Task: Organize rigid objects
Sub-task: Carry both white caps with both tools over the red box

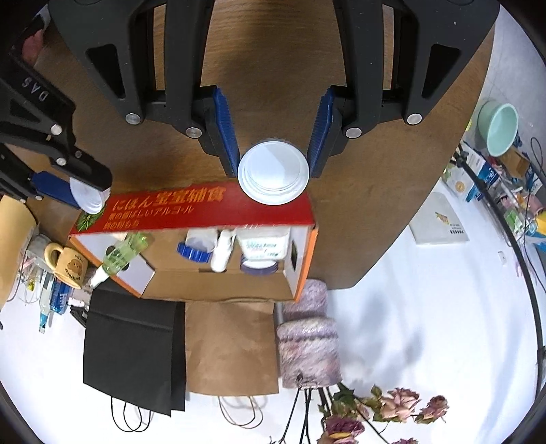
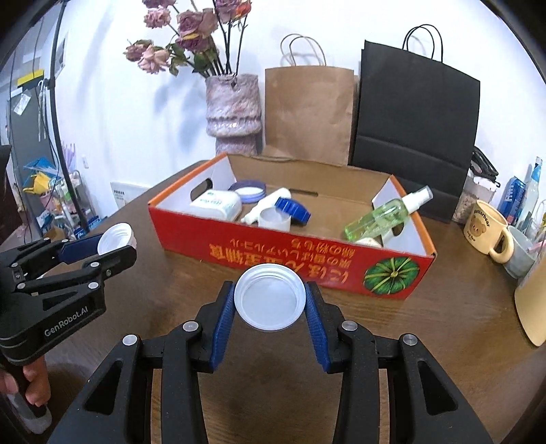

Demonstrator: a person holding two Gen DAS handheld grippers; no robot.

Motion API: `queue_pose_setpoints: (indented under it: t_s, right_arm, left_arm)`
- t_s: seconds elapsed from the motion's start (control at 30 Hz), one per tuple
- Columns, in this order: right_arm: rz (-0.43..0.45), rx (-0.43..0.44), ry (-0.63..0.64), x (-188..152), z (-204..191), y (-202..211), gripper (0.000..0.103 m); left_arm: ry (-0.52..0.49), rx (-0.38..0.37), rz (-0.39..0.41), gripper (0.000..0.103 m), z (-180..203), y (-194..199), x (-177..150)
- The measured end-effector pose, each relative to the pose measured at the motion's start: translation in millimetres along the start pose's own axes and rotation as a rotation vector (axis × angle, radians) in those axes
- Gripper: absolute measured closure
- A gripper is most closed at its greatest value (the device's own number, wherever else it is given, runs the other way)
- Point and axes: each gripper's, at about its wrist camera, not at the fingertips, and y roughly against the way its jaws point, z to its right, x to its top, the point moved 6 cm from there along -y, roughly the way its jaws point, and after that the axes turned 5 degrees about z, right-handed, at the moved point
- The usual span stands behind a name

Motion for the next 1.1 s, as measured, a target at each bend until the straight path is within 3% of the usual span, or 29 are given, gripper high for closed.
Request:
queue_pose_setpoints:
  t_s: [0.57,1.1]
  right_arm:
    - [0.08,-0.035,-0.037,44,39,-16,0.058]
    - [0.091,-0.053,-0.051,70,61,-57,0.058]
  left_arm:
    - [0.027,-0.014,0.038,0.066,30,-34,45]
    - [0.043,-0.01,0.047,0.066,37,-77,75]
